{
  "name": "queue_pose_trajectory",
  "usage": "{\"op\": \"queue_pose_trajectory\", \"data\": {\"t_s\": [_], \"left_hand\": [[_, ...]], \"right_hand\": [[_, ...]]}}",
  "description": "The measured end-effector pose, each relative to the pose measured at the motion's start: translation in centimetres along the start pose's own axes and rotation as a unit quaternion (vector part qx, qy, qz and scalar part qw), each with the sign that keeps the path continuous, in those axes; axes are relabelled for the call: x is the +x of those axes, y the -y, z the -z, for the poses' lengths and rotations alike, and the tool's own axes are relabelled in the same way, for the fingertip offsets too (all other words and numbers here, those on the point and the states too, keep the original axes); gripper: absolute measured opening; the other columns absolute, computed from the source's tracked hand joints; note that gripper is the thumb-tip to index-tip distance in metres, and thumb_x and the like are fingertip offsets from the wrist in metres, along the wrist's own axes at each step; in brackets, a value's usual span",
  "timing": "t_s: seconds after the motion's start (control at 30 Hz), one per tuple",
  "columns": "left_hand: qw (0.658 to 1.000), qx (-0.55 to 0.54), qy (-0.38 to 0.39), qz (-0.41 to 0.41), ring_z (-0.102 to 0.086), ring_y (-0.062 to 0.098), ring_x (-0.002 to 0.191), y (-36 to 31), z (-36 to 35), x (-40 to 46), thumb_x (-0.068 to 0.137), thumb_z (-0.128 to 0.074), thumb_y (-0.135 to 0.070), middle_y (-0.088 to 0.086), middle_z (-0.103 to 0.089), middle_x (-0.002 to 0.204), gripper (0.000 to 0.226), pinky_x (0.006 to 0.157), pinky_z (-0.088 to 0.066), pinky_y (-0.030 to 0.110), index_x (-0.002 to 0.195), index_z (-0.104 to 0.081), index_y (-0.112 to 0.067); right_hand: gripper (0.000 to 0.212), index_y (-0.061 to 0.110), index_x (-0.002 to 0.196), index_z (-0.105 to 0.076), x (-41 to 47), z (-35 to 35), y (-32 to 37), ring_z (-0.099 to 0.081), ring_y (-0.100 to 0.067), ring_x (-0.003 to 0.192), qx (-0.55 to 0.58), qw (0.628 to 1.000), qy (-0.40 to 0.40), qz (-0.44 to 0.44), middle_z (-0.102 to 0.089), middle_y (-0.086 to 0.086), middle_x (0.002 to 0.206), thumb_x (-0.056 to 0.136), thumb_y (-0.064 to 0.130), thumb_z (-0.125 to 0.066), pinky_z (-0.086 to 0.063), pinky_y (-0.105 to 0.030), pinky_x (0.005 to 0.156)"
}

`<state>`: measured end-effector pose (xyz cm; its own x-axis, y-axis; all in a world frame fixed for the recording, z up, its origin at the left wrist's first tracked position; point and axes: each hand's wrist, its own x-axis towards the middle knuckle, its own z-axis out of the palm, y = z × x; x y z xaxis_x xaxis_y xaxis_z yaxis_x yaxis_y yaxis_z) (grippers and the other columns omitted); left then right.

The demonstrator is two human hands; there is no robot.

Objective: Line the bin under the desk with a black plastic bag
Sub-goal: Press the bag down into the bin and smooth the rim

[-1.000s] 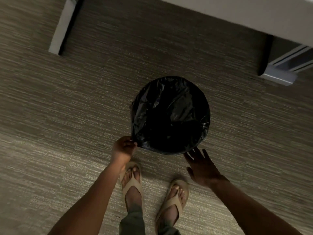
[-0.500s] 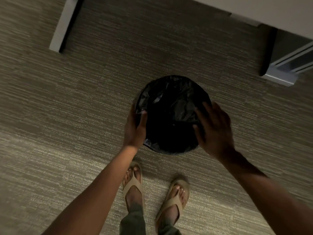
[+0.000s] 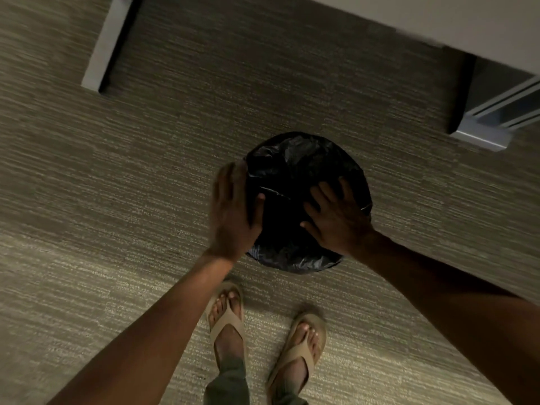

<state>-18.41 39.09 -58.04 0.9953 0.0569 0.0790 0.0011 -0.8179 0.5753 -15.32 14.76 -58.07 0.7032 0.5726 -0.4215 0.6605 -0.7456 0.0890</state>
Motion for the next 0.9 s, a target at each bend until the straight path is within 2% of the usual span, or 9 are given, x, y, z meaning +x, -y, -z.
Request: {"op": "queue_pose_trajectory", "data": {"t_s": [0.13,0.23,0.3,0.37,0.47,0.57,0.67,0.77,0.9], "left_hand": [[0.967,0.026,0.147,-0.208,-0.057,0.034,0.128,-1.9,-2.1,-0.3,0.088,-0.058,-0.012,0.012,-0.066,0.132,0.047,0.110,-0.046,0.044,0.135,-0.063,-0.012],[0.912,0.160,0.314,-0.210,-0.048,0.037,0.139,-2.4,-3.6,0.3,0.087,-0.062,-0.015,0.012,-0.057,0.147,0.065,0.118,-0.035,0.047,0.150,-0.049,-0.015],[0.869,0.261,0.378,-0.186,-0.035,0.036,0.149,-1.9,-4.1,1.7,0.091,-0.061,-0.025,0.011,-0.042,0.160,0.073,0.122,-0.027,0.048,0.159,-0.034,-0.017],[0.852,0.304,0.396,-0.158,-0.033,0.035,0.150,-1.8,-4.3,3.0,0.093,-0.059,-0.031,0.011,-0.042,0.161,0.072,0.123,-0.028,0.047,0.158,-0.034,-0.017],[0.849,0.312,0.377,-0.200,-0.036,0.037,0.145,-2.9,-4.3,4.7,0.089,-0.059,-0.038,0.013,-0.057,0.147,0.059,0.115,-0.034,0.046,0.143,-0.057,-0.013],[0.841,0.266,0.380,-0.280,-0.046,0.036,0.134,-4.2,-5.0,5.7,0.084,-0.068,-0.045,0.011,-0.066,0.131,0.053,0.109,-0.039,0.044,0.126,-0.067,-0.013],[0.810,0.261,0.431,-0.301,-0.044,0.032,0.140,-4.5,-6.6,6.2,0.089,-0.065,-0.041,0.007,-0.057,0.145,0.057,0.117,-0.037,0.043,0.142,-0.056,-0.021],[0.806,0.316,0.431,-0.255,-0.028,0.033,0.152,-4.4,-7.6,7.3,0.095,-0.059,-0.034,0.007,-0.035,0.164,0.071,0.123,-0.026,0.047,0.159,-0.032,-0.021],[0.838,0.318,0.421,-0.142,-0.016,0.033,0.158,-4.1,-7.9,9.5,0.099,-0.055,-0.030,0.009,-0.025,0.169,0.072,0.126,-0.026,0.048,0.162,-0.023,-0.018]], "right_hand": [[0.060,0.014,0.153,-0.048,0.4,-1.3,1.2,-0.031,-0.040,0.152,0.026,0.999,0.028,0.036,-0.042,-0.018,0.160,0.096,0.032,-0.058,-0.016,-0.060,0.124],[0.063,0.014,0.158,-0.035,0.9,-2.3,1.2,-0.027,-0.034,0.154,0.098,0.991,0.094,-0.022,-0.037,-0.013,0.164,0.099,0.027,-0.051,-0.008,-0.049,0.128],[0.054,0.010,0.150,-0.049,0.8,-2.3,1.3,-0.040,-0.036,0.147,0.133,0.988,0.072,-0.022,-0.051,-0.016,0.153,0.097,0.023,-0.056,-0.020,-0.050,0.127],[0.044,0.006,0.131,-0.065,0.4,-2.1,1.8,-0.055,-0.040,0.131,0.124,0.991,-0.041,0.006,-0.064,-0.018,0.133,0.091,0.025,-0.064,-0.037,-0.054,0.118],[0.031,0.008,0.100,-0.070,-0.6,-1.1,3.2,-0.060,-0.037,0.106,0.135,0.976,-0.159,-0.068,-0.065,-0.015,0.105,0.095,0.034,-0.053,-0.045,-0.049,0.095],[0.034,0.015,0.101,-0.074,-1.5,-0.4,4.6,-0.065,-0.036,0.100,0.161,0.972,-0.097,-0.143,-0.071,-0.013,0.100,0.098,0.040,-0.052,-0.047,-0.046,0.094],[0.041,0.018,0.115,-0.071,-2.0,-0.4,5.4,-0.069,-0.031,0.101,0.206,0.969,0.004,-0.136,-0.075,-0.010,0.105,0.104,0.046,-0.043,-0.049,-0.041,0.098],[0.053,0.015,0.119,-0.066,-2.3,-1.2,5.8,-0.071,-0.029,0.089,0.197,0.971,0.102,-0.087,-0.074,-0.012,0.099,0.109,0.051,-0.029,-0.058,-0.039,0.082],[0.056,0.015,0.111,-0.072,-2.9,-1.9,6.1,-0.072,-0.030,0.093,0.204,0.966,0.155,-0.038,-0.076,-0.012,0.102,0.109,0.050,-0.027,-0.059,-0.039,0.082]]}}
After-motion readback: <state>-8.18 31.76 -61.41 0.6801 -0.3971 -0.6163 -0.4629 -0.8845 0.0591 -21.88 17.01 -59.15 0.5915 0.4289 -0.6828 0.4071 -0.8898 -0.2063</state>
